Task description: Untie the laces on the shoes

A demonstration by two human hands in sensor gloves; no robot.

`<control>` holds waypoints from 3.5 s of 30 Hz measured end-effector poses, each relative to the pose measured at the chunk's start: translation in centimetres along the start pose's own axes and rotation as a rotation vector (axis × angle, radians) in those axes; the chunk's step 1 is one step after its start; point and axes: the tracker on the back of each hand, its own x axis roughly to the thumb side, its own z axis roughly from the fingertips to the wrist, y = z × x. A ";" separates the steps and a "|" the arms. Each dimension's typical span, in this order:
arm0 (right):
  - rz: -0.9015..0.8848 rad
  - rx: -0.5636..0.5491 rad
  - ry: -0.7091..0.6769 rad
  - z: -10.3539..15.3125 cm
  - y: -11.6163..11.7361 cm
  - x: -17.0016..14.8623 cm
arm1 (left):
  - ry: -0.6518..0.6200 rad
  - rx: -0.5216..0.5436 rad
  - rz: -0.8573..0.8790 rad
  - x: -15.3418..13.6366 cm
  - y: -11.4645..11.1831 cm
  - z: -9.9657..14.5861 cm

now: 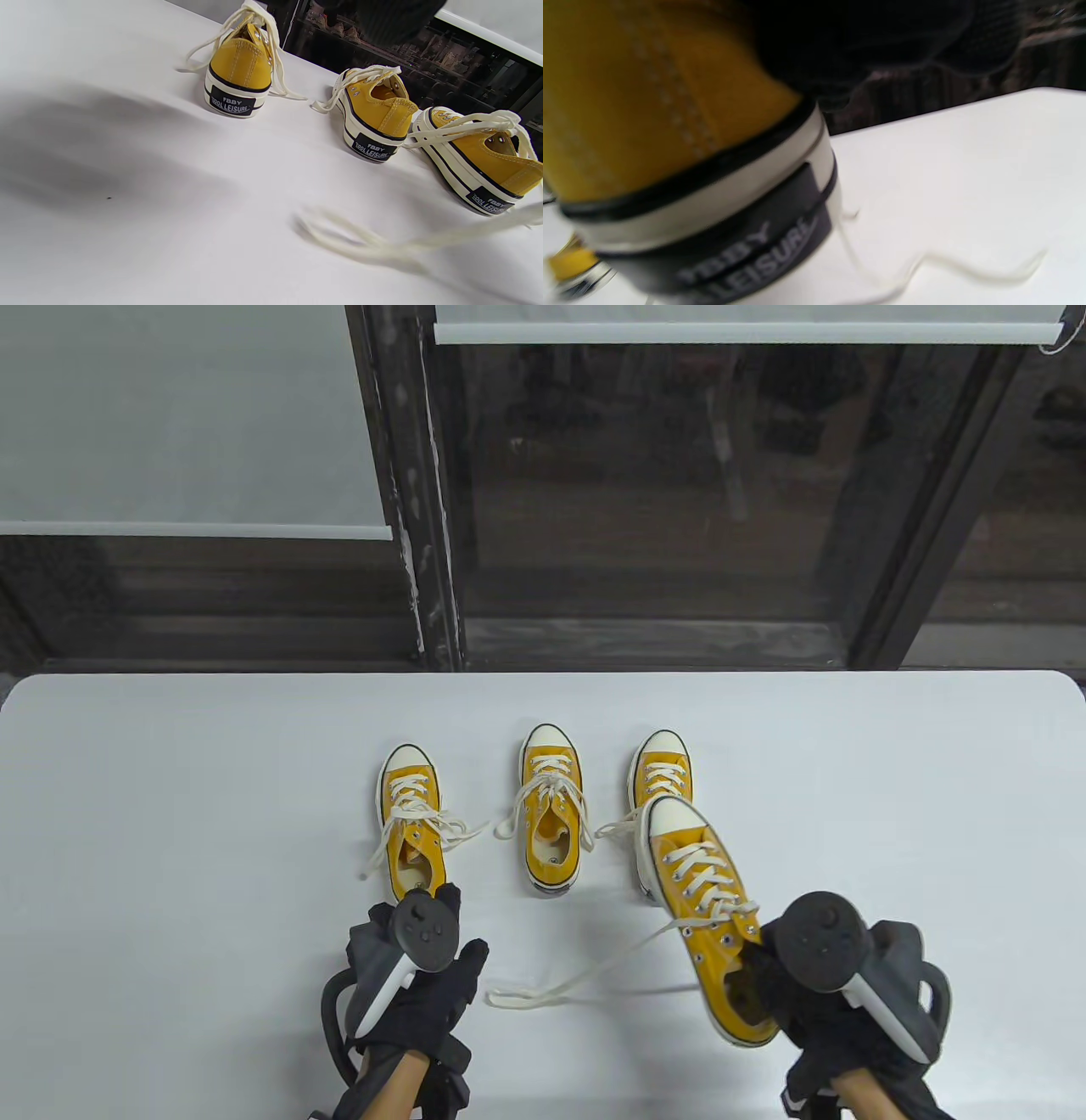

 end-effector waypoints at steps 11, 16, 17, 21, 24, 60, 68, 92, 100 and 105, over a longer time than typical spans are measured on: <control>-0.045 -0.134 0.267 -6.2 -0.5 -7.0 | -0.025 0.084 -0.034 0.6 0.7 0.9; 0.011 -0.087 0.323 -11.1 3.3 -7.3 | -0.025 0.120 -0.041 0.7 1.0 1.2; 0.010 -0.071 0.334 -11.8 3.9 -7.3 | -0.025 0.120 -0.039 0.7 1.0 1.2; 0.035 -0.017 0.375 -15.1 6.5 -7.1 | -0.028 0.116 -0.031 0.7 1.0 1.1; 0.071 0.018 0.395 -17.0 8.3 -6.8 | -0.036 0.115 -0.051 1.0 0.9 1.1; 0.309 0.231 0.182 -20.0 13.6 6.7 | -0.057 0.083 -0.018 0.7 0.5 0.9; 0.428 0.164 0.207 -21.3 16.5 7.6 | -0.052 0.067 -0.019 0.8 0.5 0.8; 0.129 0.115 -0.023 -9.1 11.5 8.7 | -0.083 0.065 -0.005 0.4 1.0 1.1; 0.180 0.174 -0.029 -5.1 14.8 9.0 | -0.078 0.058 0.007 0.2 1.0 1.1; 0.186 0.310 -0.012 -4.8 16.0 8.2 | -0.076 0.041 0.011 0.2 0.9 1.2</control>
